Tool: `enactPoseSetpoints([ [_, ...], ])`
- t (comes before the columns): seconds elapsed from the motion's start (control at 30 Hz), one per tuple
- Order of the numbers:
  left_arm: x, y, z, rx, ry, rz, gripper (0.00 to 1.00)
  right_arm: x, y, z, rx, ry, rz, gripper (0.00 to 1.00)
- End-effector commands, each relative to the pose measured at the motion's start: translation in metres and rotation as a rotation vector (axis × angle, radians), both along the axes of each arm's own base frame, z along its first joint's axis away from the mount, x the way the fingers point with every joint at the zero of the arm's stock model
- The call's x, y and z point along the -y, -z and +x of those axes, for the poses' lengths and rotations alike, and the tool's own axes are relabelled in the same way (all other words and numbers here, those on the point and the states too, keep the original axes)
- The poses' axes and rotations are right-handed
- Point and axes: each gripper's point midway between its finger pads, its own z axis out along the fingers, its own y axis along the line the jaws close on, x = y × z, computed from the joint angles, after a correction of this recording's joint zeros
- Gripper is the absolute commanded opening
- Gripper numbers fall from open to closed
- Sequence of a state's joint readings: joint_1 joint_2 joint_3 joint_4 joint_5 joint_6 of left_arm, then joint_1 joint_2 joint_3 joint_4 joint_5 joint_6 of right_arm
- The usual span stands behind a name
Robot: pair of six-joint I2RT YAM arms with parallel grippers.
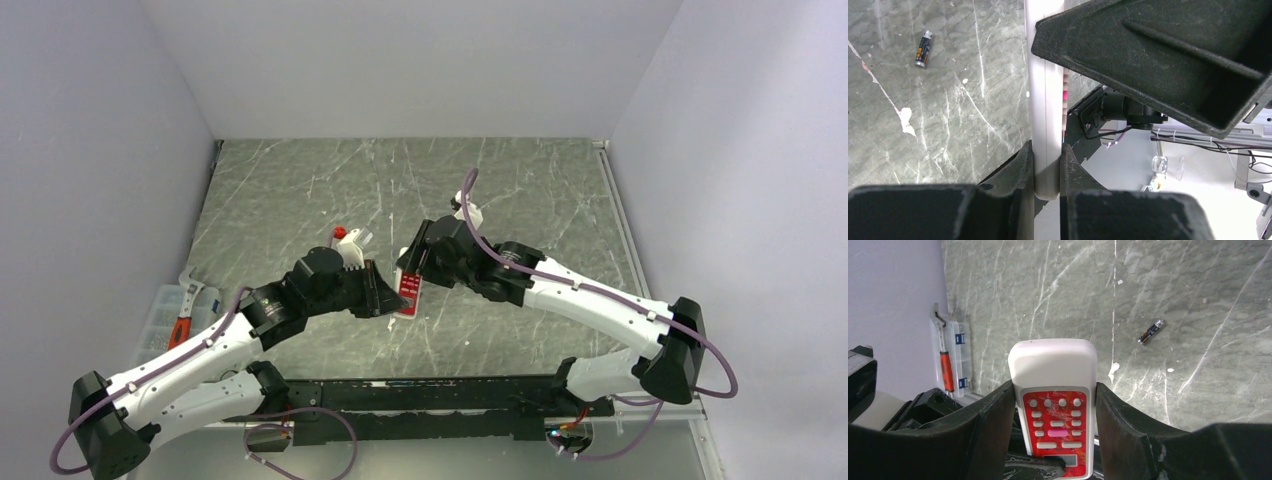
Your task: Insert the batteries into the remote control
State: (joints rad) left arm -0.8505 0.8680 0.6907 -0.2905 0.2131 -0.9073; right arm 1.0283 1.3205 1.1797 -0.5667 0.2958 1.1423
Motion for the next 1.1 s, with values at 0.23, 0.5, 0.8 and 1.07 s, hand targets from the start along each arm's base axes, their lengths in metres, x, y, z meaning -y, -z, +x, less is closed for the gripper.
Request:
enactPoseSetpoints([
  [0.23, 0.007, -0.025, -0.007, 0.087, 0.069, -0.085, 0.00, 0.010, -0.021, -0.008, 0.132, -0.101, 0.017, 0.53],
  [0.5, 0.011, -0.024, -0.010, 0.087, 0.100, -0.097, 0.00, 0.034, -0.033, -0.012, 0.254, -0.186, -0.094, 0.77],
  [0.8, 0.014, -0.035, -0.014, 0.074, 0.160, -0.169, 0.00, 0.047, -0.060, -0.032, 0.519, -0.424, -0.108, 0.91],
  [1.07, 0.000, -0.044, -0.003, -0.002, 0.195, -0.315, 0.00, 0.046, -0.071, -0.066, 0.774, -0.748, -0.120, 0.86],
])
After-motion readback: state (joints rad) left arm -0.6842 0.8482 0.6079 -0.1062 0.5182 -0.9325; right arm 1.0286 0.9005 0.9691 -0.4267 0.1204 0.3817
